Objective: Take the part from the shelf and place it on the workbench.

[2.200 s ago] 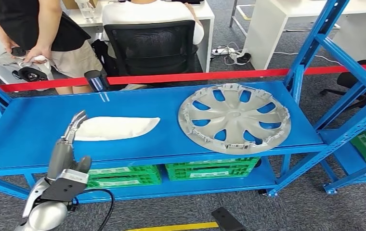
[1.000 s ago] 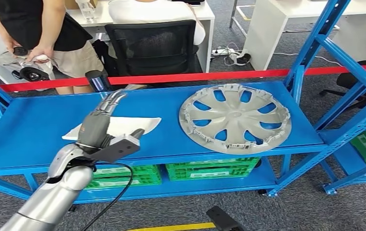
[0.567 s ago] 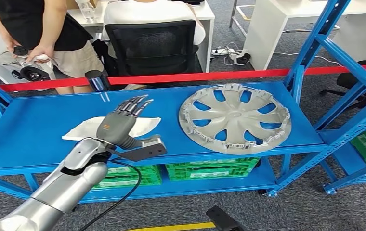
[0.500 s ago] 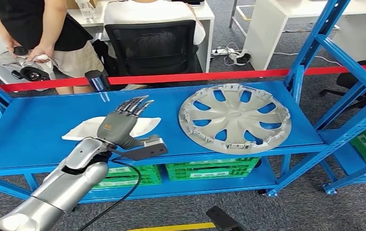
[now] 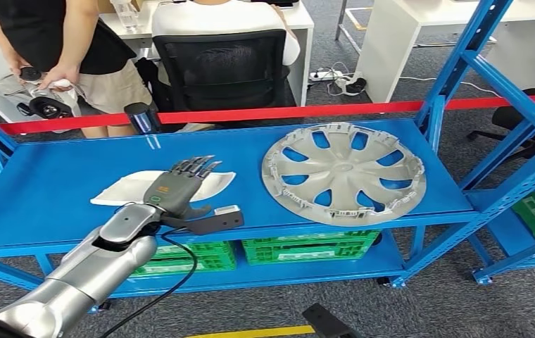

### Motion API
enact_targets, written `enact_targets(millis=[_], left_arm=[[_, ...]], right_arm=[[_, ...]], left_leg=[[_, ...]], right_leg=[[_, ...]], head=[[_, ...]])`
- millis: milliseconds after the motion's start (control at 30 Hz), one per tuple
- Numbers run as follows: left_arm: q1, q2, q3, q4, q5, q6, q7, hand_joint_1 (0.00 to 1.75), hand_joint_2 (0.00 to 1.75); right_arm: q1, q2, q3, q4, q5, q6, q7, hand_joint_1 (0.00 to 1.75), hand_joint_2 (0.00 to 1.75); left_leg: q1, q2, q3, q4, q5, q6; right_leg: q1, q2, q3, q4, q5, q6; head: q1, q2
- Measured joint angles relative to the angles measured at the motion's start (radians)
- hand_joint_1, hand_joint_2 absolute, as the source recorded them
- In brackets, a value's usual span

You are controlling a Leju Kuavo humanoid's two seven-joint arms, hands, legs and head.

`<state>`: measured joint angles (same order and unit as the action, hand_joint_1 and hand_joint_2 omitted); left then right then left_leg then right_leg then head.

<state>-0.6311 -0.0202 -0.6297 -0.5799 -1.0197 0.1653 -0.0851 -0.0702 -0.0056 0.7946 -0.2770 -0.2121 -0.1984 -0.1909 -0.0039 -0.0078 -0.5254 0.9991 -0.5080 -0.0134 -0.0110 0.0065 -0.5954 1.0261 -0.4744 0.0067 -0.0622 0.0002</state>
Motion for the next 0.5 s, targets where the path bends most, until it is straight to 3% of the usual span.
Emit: enact_targets(millis=[500], left_arm=[[0.001,0.005,0.002,0.025,0.02,-0.047,0.0,0.0,1.75]], right_arm=[[0.003,-0.001,0.0,0.0,0.006,0.001,0.004,0.0,0.0]], left_leg=[[0.0,0.0,0.0,0.0,0.0,0.0]], right_leg=[[0.0,0.0,0.0,0.0,0.0,0.0]], head=[[0.0,0.0]])
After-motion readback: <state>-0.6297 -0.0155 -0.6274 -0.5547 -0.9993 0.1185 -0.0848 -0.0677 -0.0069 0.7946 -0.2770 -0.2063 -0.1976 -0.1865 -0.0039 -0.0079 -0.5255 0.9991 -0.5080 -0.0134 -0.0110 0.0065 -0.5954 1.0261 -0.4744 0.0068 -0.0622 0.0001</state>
